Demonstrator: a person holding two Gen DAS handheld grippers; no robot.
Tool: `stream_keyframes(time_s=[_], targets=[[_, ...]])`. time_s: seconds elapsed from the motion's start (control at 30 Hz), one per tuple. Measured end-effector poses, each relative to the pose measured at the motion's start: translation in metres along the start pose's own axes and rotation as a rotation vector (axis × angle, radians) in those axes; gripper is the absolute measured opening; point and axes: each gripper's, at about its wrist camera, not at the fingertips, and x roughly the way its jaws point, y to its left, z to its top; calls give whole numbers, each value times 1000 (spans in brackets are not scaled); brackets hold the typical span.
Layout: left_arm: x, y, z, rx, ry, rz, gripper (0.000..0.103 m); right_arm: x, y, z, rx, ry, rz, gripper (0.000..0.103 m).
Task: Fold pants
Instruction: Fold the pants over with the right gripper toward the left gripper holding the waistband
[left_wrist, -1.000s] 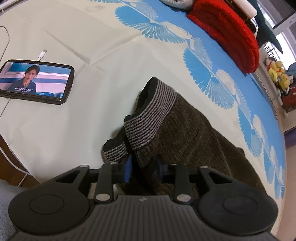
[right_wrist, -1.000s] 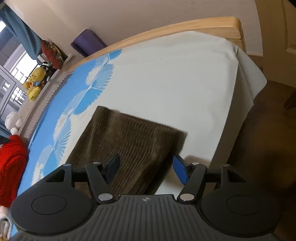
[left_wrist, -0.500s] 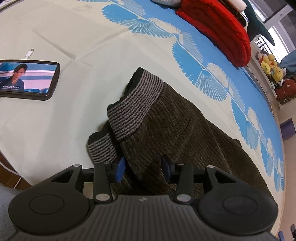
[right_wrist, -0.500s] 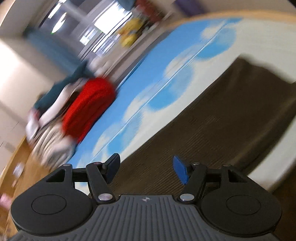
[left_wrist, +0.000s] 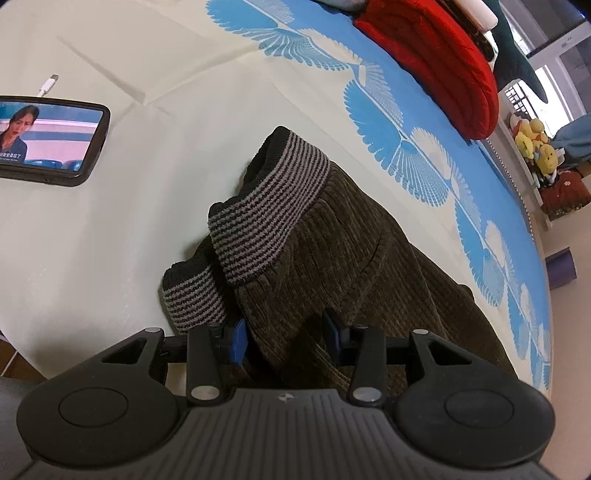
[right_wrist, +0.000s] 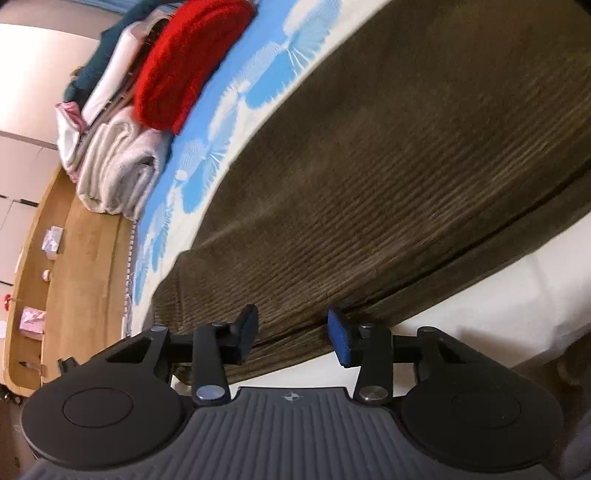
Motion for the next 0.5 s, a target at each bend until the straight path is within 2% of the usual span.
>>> stream_keyframes(time_s=[0.1,0.23,0.3,0.33,0.37,0.4,0.5], targets=[[3,-1,0,22,5,3,48,11,-2,2,42,8,-17,44],[7,-5,2,43,14,-14,61,25,-1,5,81,8,-17,44],[7,-9,1,55,8,-1,61,27,0,5,79,2,-20,44],[5,-12,0,66,-4,13,50,27,-1,4,68,-2,-21,39],[2,-13,-1,79,-29,40,22,26,2,3,39,-18,-36,27],[-1,-14,-3,94,-48,53,15,28,7,5,1,-32,-67,15],[-20,-12,-5,95,-76,-4,10,25,9,1,-49,-33,-80,12]])
